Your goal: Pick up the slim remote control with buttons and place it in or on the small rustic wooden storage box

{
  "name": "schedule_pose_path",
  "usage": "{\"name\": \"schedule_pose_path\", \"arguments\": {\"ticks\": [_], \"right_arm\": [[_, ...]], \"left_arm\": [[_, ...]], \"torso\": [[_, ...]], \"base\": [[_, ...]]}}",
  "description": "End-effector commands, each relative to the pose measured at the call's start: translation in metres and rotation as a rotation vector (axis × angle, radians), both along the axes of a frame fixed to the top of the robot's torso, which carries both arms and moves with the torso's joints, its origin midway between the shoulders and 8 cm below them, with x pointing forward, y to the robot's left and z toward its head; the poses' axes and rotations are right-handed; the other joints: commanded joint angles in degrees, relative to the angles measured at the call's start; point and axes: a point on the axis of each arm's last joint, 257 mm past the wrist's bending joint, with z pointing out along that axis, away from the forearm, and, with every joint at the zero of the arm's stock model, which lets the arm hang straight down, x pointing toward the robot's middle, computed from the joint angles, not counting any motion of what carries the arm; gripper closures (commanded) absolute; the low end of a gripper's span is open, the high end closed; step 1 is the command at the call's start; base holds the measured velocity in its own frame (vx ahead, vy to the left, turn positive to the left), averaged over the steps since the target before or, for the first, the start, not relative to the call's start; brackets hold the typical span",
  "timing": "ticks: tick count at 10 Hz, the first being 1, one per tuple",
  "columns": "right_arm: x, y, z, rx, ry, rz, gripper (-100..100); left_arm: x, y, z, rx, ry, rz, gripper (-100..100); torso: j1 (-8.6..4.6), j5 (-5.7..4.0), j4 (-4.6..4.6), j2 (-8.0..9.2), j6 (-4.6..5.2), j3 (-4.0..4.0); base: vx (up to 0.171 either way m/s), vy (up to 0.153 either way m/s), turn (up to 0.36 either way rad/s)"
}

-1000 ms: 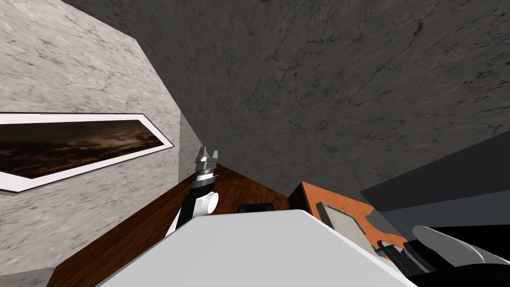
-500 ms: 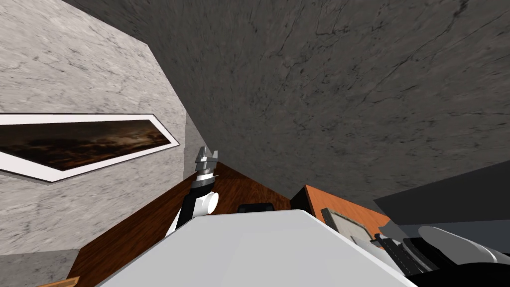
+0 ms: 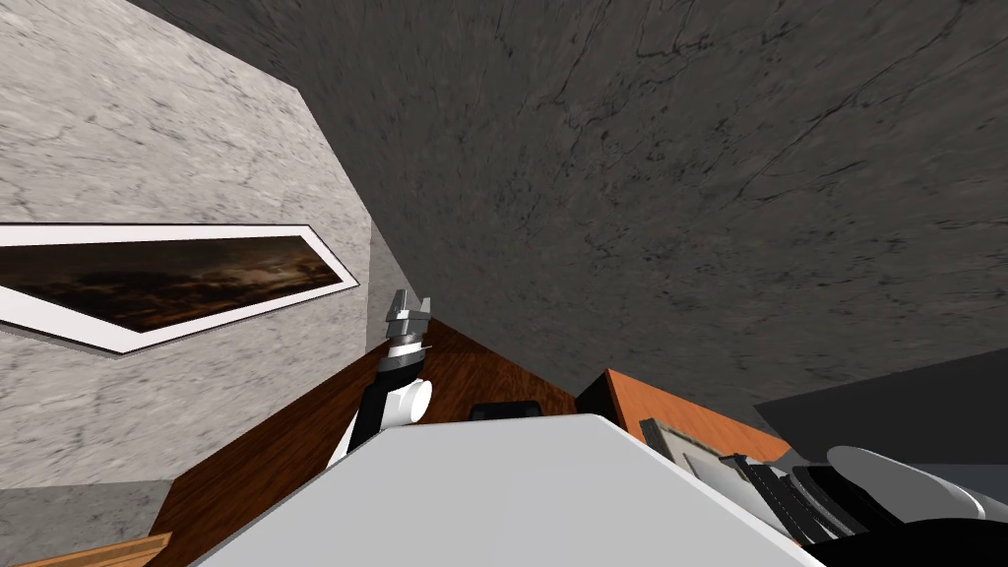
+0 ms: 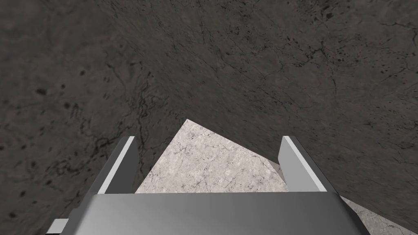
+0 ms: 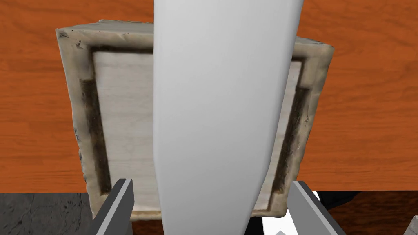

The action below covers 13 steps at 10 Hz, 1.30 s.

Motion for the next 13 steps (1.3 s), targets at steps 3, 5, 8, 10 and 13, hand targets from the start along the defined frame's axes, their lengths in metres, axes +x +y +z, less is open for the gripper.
{"name": "schedule_pose_path", "arguments": {"ticks": [3,5,8,10,13], "right_arm": [[0.000,0.000,0.000,0.000,0.000,0.000,-100],[0.009,-0.004,0.013,0.005,0.001,0.011,-100],[0.020,-0.008,0.030,0.012,0.002,0.027,-100],[0.024,-0.009,0.034,0.012,0.002,0.032,-100],[0.024,-0.009,0.034,0.014,0.003,0.032,0]], "left_arm": [[0.000,0.000,0.000,0.000,0.000,0.000,0],[0.000,0.000,0.000,0.000,0.000,0.000,0],[0.000,0.000,0.000,0.000,0.000,0.000,0],[0.000,0.000,0.000,0.000,0.000,0.000,0],[0.000,0.000,0.000,0.000,0.000,0.000,0]], "torso": [[0.00,0.00,0.00,0.02,0.00,0.01],[0.00,0.00,0.00,0.02,0.00,0.01],[0.06,0.02,0.01,0.02,0.01,0.01],[0.06,0.02,0.00,0.02,0.00,0.01],[0.01,0.00,0.00,0.02,0.00,0.01]], "base": [[0.000,0.000,0.000],[0.000,0.003,-0.040],[0.001,0.012,-0.059],[-0.001,0.005,-0.023],[0.000,0.000,0.000]]}}
